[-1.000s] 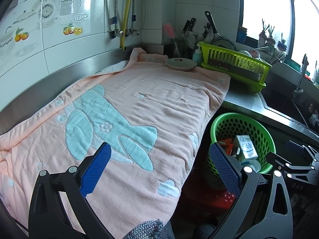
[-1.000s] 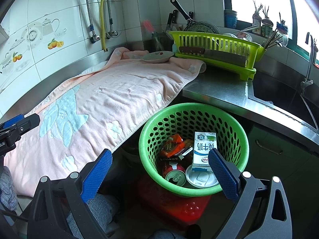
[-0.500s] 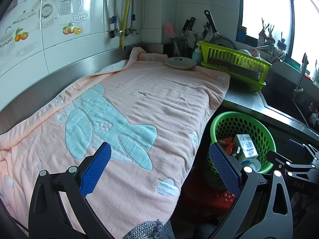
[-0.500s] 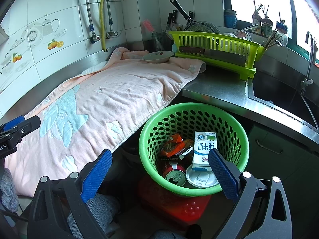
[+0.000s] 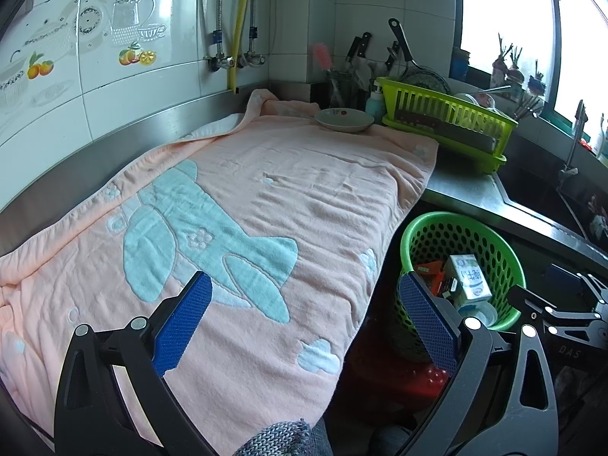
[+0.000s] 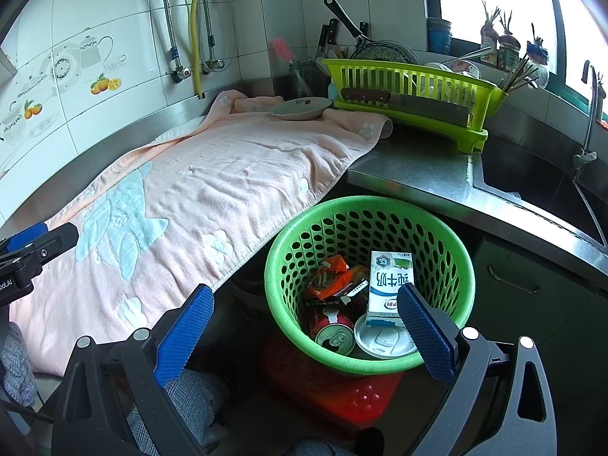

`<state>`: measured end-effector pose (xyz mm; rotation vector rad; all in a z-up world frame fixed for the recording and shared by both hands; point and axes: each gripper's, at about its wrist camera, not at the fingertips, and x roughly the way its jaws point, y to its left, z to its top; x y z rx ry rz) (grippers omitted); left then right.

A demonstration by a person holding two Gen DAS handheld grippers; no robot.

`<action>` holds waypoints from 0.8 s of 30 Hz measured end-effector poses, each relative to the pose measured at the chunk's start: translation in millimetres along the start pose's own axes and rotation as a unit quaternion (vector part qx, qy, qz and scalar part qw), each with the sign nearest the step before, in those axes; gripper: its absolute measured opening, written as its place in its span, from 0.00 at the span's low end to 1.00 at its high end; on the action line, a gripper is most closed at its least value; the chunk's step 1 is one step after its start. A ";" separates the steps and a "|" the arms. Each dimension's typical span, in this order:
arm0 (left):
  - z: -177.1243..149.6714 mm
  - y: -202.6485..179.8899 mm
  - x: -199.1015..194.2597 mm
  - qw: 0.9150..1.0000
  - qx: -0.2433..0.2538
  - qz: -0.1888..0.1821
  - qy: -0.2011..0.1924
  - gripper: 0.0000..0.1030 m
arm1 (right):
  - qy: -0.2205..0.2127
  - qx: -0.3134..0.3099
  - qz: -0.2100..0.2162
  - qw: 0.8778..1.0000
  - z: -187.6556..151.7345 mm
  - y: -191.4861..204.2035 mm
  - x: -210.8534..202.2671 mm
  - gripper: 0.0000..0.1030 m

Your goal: Collect trash

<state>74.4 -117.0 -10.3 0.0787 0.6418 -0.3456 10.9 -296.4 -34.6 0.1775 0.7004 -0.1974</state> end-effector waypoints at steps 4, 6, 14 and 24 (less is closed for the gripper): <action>0.2 -0.4 -0.2 1.000 0.000 0.000 0.000 0.95 | 0.000 0.001 0.000 1.000 -0.3 -0.6 0.7 0.91; -0.9 -1.6 -0.4 1.000 0.001 0.000 -0.001 0.95 | -0.001 0.000 0.000 1.000 -0.2 -0.5 0.8 0.91; -2.4 -3.7 -1.3 1.000 0.003 -0.002 -0.001 0.95 | 0.000 0.001 0.000 1.000 -0.1 0.4 0.4 0.91; -2.3 -6.9 -2.7 1.000 0.009 -0.005 -0.007 0.95 | -0.001 0.000 0.000 1.000 -0.9 2.0 0.5 0.91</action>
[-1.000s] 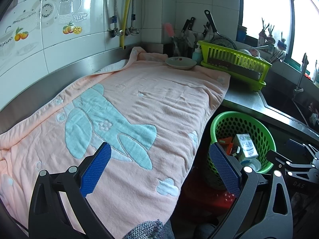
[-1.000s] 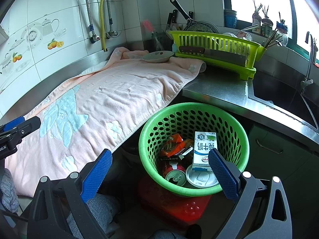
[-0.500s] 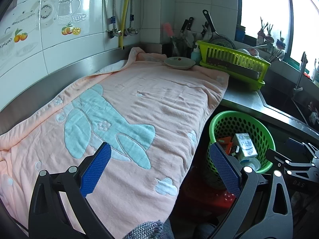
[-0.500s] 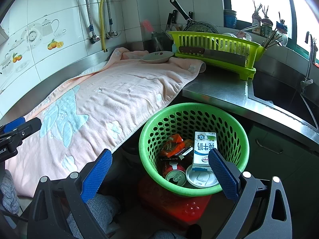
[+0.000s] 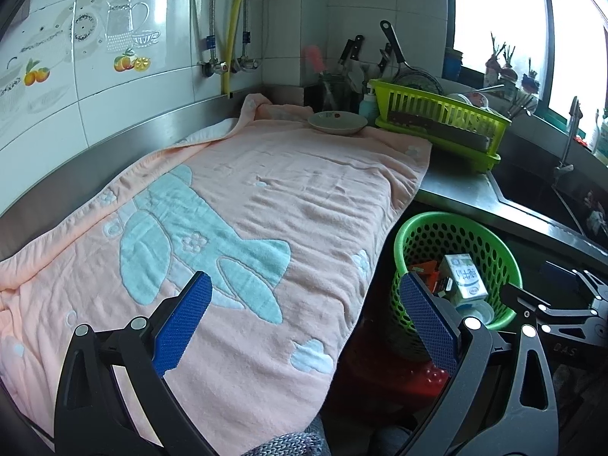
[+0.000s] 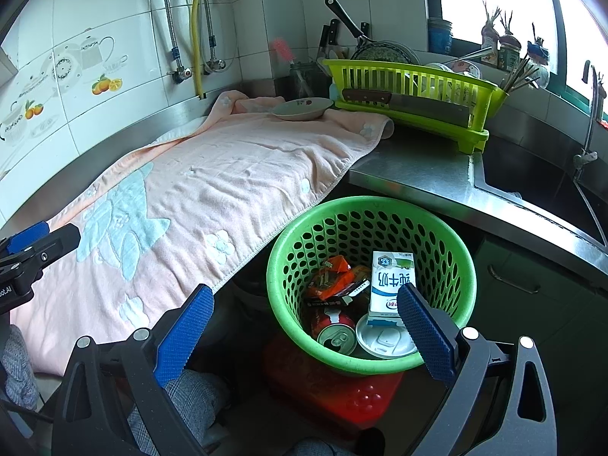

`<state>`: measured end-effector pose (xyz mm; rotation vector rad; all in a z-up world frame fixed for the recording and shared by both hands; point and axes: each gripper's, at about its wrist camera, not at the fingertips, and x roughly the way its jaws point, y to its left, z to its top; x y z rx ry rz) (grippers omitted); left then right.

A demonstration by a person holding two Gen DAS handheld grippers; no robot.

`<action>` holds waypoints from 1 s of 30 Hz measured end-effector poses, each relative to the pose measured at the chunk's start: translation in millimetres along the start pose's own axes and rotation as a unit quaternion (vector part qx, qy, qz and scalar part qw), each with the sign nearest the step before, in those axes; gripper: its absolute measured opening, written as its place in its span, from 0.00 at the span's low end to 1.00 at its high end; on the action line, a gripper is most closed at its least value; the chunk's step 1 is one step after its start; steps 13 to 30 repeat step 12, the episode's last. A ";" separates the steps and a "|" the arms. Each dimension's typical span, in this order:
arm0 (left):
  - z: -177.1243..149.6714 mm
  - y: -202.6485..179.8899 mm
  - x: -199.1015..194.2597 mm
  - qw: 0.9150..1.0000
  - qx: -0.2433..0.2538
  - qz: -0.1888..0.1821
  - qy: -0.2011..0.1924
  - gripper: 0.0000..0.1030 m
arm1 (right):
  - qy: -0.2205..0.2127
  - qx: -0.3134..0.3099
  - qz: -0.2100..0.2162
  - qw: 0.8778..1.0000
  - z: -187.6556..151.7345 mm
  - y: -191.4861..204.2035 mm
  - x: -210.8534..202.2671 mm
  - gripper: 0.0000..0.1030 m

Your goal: Collect trash

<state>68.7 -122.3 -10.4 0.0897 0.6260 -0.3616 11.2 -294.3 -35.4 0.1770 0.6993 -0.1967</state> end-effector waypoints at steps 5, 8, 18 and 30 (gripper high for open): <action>0.2 1.8 0.5 1.000 -0.003 -0.001 0.003 0.95 | 0.000 0.002 0.000 1.000 0.0 1.1 0.4 0.91; -0.2 2.7 1.1 1.000 -0.004 0.000 0.004 0.95 | 0.000 0.002 0.001 1.000 -0.4 1.4 0.5 0.91; -1.0 3.0 1.1 1.000 -0.005 0.002 0.004 0.95 | -0.001 0.003 0.001 1.000 -0.5 1.6 0.9 0.91; -1.0 3.0 1.1 1.000 -0.005 0.002 0.004 0.95 | -0.001 0.003 0.001 1.000 -0.5 1.6 0.9 0.91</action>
